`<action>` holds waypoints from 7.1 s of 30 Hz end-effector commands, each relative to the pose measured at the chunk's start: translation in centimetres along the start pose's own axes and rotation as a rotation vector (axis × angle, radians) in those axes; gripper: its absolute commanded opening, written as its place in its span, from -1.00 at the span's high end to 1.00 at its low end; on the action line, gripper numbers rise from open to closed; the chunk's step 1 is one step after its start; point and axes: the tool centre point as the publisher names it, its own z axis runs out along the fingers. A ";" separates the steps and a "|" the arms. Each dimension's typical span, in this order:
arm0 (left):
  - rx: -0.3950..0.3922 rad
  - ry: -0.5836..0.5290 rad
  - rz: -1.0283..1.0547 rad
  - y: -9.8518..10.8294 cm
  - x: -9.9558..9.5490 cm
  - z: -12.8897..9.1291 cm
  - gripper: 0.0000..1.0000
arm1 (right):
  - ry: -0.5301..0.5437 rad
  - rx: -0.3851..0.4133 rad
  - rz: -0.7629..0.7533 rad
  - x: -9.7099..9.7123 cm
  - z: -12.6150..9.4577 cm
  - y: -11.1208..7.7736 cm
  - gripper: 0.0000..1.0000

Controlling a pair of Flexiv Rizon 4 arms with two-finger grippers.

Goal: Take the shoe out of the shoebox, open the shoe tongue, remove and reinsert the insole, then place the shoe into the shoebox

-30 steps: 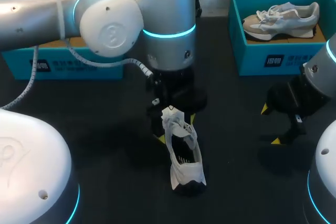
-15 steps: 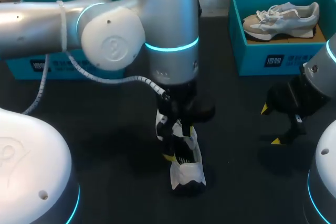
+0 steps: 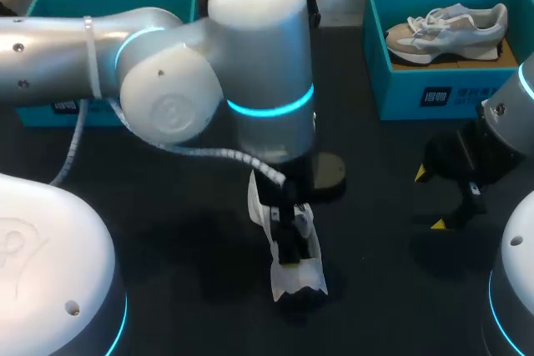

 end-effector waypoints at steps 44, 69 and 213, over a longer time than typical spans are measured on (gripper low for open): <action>-0.072 -0.105 -0.119 -1.0 1.2 11.0 -1.00 | -0.002 0.002 -0.001 0.1 0.0 0.0 -1.00; -0.089 -0.106 -0.183 -0.8 -0.4 11.3 1.00 | -0.002 0.002 -0.001 0.1 0.0 0.0 -1.00; -0.280 0.059 0.147 40.8 -49.7 -24.0 1.00 | -0.002 0.002 -0.001 0.1 0.0 0.0 -1.00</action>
